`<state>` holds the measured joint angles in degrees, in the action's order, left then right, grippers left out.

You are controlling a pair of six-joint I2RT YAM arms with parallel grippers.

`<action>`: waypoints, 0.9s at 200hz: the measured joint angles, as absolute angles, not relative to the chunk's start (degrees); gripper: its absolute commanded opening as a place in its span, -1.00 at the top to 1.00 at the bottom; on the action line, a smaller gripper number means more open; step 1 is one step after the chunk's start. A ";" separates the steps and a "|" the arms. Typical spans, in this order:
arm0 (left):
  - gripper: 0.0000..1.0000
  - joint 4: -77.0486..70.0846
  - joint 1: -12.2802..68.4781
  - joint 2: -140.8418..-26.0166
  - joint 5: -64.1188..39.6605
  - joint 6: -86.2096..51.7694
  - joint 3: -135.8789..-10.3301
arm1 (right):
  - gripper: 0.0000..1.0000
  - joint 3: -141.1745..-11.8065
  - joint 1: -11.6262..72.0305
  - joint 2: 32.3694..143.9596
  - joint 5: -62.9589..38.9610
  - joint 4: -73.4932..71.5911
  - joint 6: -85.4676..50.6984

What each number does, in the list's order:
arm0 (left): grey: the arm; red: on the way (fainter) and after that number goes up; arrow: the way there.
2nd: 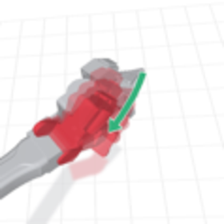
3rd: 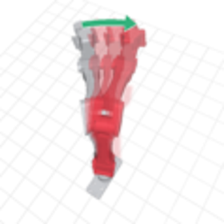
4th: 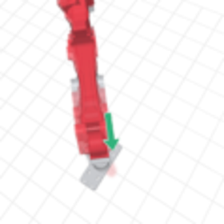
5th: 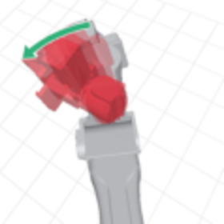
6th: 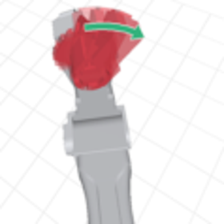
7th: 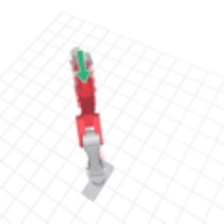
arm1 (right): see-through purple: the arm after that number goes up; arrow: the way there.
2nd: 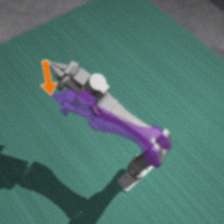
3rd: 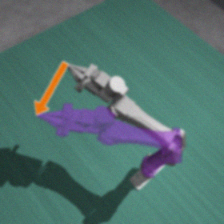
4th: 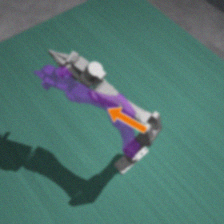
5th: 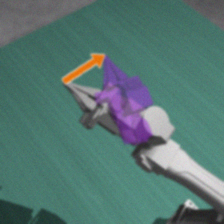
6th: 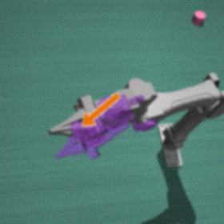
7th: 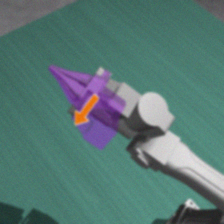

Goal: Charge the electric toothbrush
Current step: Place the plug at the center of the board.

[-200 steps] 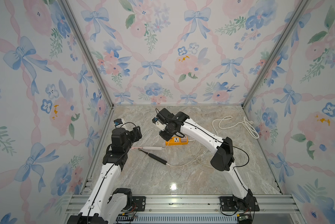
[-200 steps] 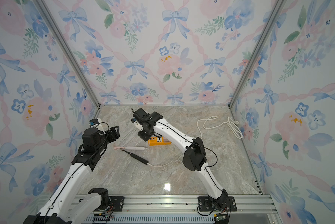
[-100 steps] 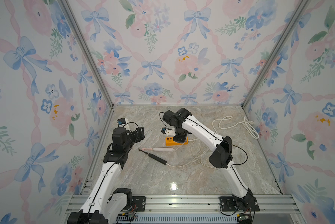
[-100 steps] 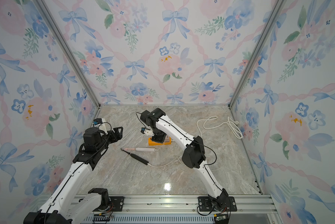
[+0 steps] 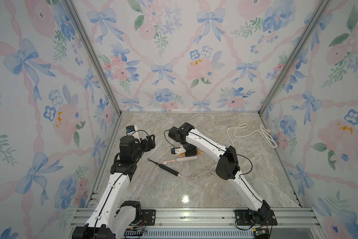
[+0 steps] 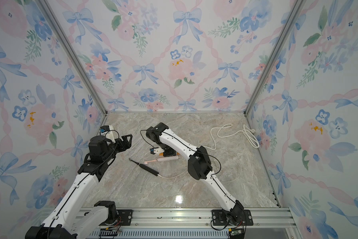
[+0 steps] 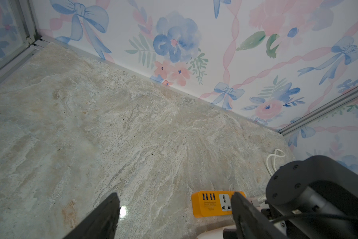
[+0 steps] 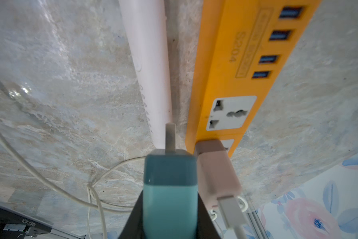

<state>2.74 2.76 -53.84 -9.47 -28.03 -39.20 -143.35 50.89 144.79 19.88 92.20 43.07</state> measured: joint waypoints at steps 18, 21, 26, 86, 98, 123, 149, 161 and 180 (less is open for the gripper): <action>-0.74 2.70 2.70 -53.84 -9.52 -28.03 -39.20 | 0.58 -143.52 51.57 146.71 20.84 92.05 43.18; -0.74 2.70 2.66 -53.84 -9.52 -28.03 -39.20 | 0.57 -143.52 51.62 146.71 20.71 91.94 43.16; -0.74 2.70 2.61 -53.84 -9.52 -28.03 -39.20 | 0.55 -143.52 51.77 146.78 20.45 91.77 43.18; -0.74 2.68 2.50 -53.84 -9.52 -28.03 -39.20 | -0.12 -142.61 52.99 147.24 19.77 86.28 42.19; -0.74 2.68 2.33 -53.84 -9.54 -28.03 -39.20 | -0.22 -141.80 53.69 147.20 19.14 84.53 41.65; -0.75 2.66 2.02 -53.84 -9.52 -28.03 -39.20 | -0.34 -137.71 54.94 146.63 18.41 80.12 40.58; -0.75 2.68 2.02 -53.84 -9.52 -28.03 -39.20 | -0.37 -133.25 55.35 144.09 17.96 75.94 39.35; -0.75 2.68 2.02 -53.84 -9.52 -28.03 -39.20 | -0.38 -130.30 55.33 141.34 17.76 73.32 38.61; -0.75 2.68 2.02 -53.84 -9.52 -28.01 -39.20 | -0.39 -122.04 55.33 133.93 16.78 66.87 38.00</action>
<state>2.68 2.02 -53.84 -9.52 -28.01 -39.20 -122.04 55.33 133.93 16.78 66.87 38.00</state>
